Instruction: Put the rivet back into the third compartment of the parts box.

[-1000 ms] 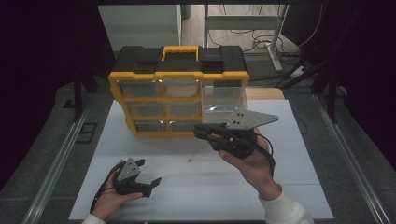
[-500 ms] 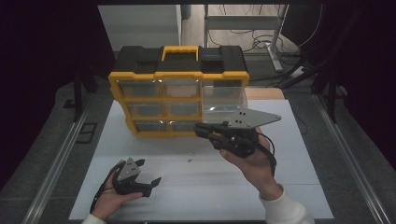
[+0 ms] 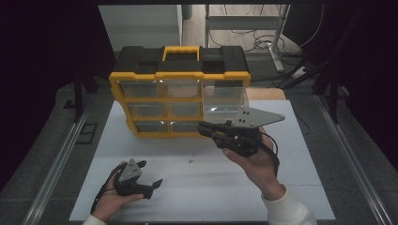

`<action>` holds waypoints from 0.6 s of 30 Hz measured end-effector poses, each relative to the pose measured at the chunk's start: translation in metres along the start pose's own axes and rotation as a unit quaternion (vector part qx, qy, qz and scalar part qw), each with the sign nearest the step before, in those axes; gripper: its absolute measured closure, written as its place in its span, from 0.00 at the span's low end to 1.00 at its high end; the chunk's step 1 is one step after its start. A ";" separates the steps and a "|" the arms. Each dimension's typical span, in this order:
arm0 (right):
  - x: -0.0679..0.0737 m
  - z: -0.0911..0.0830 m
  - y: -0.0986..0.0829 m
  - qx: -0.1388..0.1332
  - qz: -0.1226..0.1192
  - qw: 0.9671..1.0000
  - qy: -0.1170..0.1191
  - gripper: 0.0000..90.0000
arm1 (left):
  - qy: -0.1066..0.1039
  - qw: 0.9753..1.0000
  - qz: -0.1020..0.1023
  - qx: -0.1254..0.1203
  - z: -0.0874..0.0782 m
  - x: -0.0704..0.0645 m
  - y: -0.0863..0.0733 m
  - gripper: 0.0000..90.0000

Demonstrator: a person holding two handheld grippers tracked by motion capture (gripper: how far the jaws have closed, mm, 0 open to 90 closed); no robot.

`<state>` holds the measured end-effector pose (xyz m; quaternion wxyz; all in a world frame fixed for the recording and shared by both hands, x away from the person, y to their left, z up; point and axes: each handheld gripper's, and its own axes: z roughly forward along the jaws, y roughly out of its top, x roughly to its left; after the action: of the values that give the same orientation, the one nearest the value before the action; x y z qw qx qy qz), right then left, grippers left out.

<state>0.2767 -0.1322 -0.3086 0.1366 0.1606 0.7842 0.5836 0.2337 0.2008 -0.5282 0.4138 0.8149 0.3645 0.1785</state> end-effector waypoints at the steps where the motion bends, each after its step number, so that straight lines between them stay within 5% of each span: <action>1: 0.000 0.000 0.000 0.000 -0.001 1.000 -0.001 0.92 | 0.000 1.000 0.000 0.000 0.000 0.000 0.000 0.10; 18: 0.000 -0.001 0.000 0.003 -0.009 1.000 -0.014 0.92 | -0.002 1.000 0.006 0.005 0.001 -0.001 0.000 0.10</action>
<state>0.2762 -0.1328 -0.3082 0.1524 0.1620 0.7855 0.5775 0.2335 0.1991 -0.5294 0.4091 0.8196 0.3599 0.1770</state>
